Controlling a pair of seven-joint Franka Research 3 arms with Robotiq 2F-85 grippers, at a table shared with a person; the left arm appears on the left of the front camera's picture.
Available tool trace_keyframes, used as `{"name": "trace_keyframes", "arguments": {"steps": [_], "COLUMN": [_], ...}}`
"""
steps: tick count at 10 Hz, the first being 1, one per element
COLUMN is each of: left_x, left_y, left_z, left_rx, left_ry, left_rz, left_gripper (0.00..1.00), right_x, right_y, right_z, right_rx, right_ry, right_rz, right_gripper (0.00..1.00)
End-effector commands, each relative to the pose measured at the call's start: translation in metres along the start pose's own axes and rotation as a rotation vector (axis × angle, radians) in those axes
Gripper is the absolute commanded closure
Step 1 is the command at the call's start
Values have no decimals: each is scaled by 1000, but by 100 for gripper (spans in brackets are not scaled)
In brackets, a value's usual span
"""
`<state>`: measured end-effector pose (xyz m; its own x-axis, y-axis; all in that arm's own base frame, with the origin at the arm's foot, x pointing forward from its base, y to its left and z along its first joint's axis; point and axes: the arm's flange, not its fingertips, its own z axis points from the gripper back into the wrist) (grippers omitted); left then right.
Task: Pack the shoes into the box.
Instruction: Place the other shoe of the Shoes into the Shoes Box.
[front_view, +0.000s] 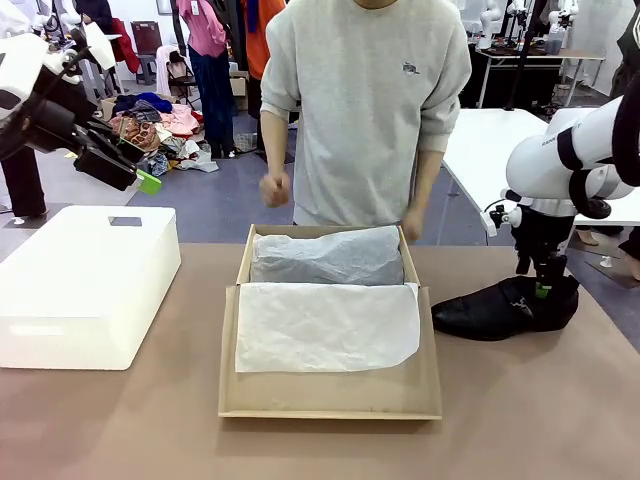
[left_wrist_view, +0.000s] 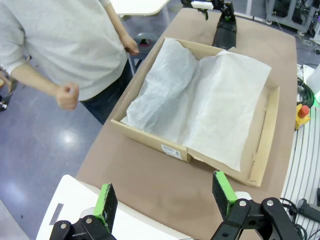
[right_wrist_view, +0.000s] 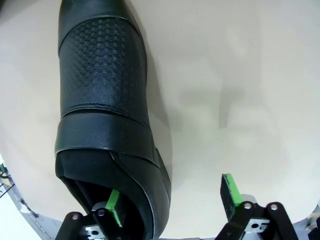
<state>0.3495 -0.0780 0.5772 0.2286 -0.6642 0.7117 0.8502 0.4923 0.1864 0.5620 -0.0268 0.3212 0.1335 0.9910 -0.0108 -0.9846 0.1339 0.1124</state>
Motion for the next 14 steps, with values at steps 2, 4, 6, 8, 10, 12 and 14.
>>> {"name": "trace_keyframes", "arguments": {"steps": [2,4,6,8,10,12,14], "left_x": [-1,-1,-1,-1,-1,-1,-1], "left_y": [1,1,1,1,1,1,1], "left_z": [0,0,0,0,0,0,0], "left_rx": [-14,-14,-14,-14,-14,-14,-14], "left_ry": [-15,-15,-15,-15,-15,-15,-15], "left_rz": [-12,-12,-12,-12,-12,-12,-12], "left_gripper": [0,0,0,0,0,0,0], "right_x": [-6,-7,-9,-10,-11,-15,-17], "right_y": [-7,-7,-7,-6,-6,-5,-1], "right_z": [2,2,2,4,4,9,33], "right_rx": [23,30,42,57,65,52,77], "right_ry": [9,4,2,-1,-12,-30,-30], "right_rz": [25,21,21,19,17,-10,-76], "right_gripper": [48,81,100,100,100,100,100]}}
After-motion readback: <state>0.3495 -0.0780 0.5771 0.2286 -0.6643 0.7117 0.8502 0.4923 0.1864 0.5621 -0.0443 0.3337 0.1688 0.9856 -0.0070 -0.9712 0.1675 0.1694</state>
